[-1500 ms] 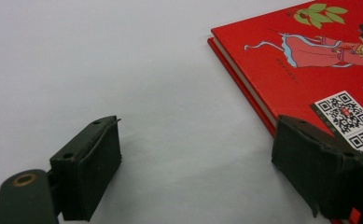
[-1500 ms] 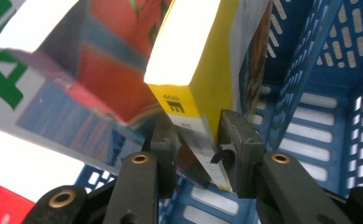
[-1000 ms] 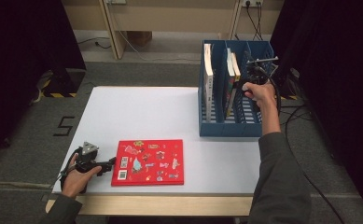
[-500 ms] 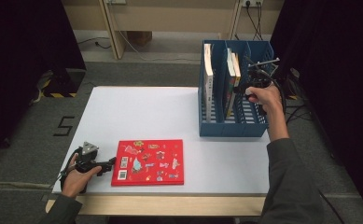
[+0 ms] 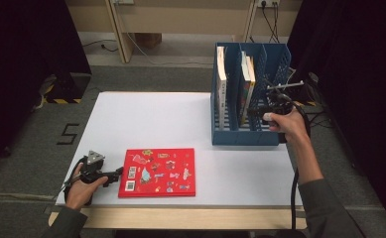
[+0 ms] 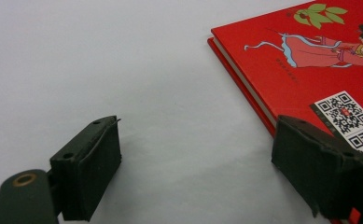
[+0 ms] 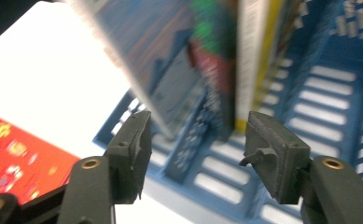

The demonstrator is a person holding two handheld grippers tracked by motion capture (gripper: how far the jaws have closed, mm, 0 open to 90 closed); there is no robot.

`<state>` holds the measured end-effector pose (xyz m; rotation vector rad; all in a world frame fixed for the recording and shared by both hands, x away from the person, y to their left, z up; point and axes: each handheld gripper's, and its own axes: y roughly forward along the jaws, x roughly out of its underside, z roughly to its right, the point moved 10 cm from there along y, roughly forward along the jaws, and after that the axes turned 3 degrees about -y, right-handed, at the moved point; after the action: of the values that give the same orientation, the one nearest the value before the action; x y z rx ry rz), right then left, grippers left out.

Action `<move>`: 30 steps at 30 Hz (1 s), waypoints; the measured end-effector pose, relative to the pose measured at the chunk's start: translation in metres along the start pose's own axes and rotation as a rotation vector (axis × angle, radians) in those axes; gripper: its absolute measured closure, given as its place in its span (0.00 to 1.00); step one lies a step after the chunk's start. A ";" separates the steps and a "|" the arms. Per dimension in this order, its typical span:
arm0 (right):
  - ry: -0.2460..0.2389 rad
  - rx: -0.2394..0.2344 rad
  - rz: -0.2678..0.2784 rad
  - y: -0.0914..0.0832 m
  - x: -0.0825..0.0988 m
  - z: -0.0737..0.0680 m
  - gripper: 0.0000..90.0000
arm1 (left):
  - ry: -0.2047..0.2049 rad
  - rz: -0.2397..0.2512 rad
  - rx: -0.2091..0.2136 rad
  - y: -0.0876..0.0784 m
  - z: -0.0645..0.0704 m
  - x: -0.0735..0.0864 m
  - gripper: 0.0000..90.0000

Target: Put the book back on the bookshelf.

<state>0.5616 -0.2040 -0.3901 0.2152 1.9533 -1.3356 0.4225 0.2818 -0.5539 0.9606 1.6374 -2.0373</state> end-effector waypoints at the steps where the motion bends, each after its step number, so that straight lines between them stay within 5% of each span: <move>1: -0.005 -0.008 0.009 -0.001 0.003 -0.005 0.46 | 0.000 0.000 0.000 0.000 0.000 0.000 0.16; 14: -0.019 -0.143 0.067 0.014 0.053 -0.067 0.36 | 0.000 -0.002 0.001 0.000 0.000 0.000 0.16; 21: -0.032 -0.164 0.085 0.031 0.069 -0.093 0.30 | -0.001 -0.001 0.001 0.000 0.000 0.000 0.16; 30: -0.045 -0.205 0.023 0.051 0.097 -0.116 0.27 | 0.001 -0.001 0.007 0.000 0.000 0.000 0.16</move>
<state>0.4633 -0.1073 -0.4711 0.1068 2.0271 -1.1068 0.4219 0.2817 -0.5537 0.9640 1.6329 -2.0446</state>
